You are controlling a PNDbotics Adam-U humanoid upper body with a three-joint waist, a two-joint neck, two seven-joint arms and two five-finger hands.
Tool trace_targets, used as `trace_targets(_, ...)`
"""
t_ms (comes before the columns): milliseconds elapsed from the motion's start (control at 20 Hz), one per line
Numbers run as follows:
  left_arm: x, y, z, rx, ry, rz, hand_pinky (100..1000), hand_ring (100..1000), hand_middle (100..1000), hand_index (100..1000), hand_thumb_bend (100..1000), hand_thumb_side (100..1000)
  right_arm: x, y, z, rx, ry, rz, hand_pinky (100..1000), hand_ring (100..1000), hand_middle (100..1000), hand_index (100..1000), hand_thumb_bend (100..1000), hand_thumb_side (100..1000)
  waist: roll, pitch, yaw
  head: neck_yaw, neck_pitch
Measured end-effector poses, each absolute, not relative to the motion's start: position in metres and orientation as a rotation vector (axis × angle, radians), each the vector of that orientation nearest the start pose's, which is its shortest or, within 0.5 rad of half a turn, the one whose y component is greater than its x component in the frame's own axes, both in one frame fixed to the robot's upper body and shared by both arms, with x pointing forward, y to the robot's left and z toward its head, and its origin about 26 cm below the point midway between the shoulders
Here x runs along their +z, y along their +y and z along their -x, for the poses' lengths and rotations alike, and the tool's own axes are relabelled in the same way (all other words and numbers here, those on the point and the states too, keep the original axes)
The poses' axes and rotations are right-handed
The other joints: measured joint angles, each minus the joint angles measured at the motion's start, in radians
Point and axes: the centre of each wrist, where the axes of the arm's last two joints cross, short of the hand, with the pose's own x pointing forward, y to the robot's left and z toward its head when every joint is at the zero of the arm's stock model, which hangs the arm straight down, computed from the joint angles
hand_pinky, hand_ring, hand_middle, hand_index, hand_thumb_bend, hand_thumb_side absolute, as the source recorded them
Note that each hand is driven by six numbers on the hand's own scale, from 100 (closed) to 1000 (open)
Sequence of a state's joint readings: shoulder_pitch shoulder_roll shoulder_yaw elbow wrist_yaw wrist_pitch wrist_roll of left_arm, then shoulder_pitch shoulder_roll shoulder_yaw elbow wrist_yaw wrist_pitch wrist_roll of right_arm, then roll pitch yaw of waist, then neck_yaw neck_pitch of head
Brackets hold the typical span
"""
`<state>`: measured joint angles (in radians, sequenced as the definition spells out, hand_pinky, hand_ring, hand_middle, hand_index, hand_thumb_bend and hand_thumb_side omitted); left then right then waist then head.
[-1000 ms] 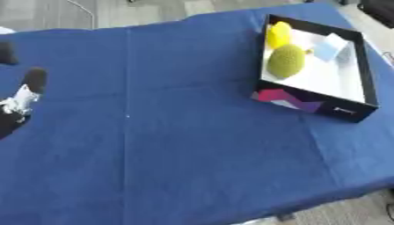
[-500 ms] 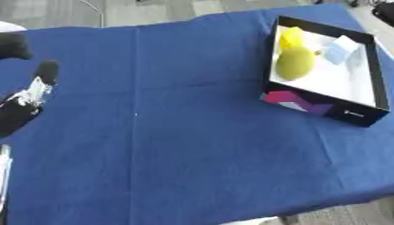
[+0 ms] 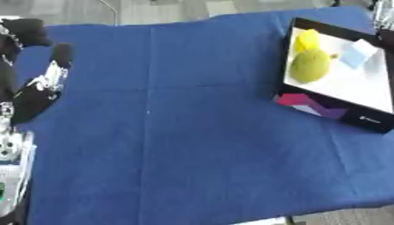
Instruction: Pick up the objects with one hand, pass them to the other hand, and then place them into the box on the other side of the table.
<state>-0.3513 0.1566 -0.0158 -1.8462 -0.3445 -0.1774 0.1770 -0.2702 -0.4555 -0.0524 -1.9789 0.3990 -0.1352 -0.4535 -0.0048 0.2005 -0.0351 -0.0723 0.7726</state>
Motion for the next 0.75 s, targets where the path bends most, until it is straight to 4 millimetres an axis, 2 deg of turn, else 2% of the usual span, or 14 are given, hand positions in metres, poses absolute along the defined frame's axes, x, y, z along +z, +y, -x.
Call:
trace_targets(50,0.168,0.227,-0.327,-0.264,-2.389,-0.438,680,556,556,691,477,537,0.200,-0.291,-0.297,-0.252,3.398,-1.280,588,957,768,1000,100,466,0.000,0.000,-0.004,0.009,0.000)
trace_targets(350,0.159,0.227,-0.322,-0.241,-2.366,-0.400,678,556,556,693,468,551,0.169,-0.258,-0.295,-0.158,3.501,-1.219,566,962,760,1000,100,531,0.000,0.000,-0.014,0.067,0.000)
trace_targets(550,0.154,0.226,-0.320,-0.230,-2.352,-0.378,678,557,556,694,457,553,0.160,-0.237,-0.293,-0.179,3.542,-1.182,560,958,760,1000,100,536,0.000,0.000,-0.019,0.099,0.000)
trace_targets(750,0.153,0.224,-0.320,-0.231,-2.352,-0.368,673,558,558,695,450,555,0.155,-0.228,-0.293,-0.230,3.534,-1.211,557,957,760,1000,100,543,0.000,0.000,-0.018,0.106,0.000)
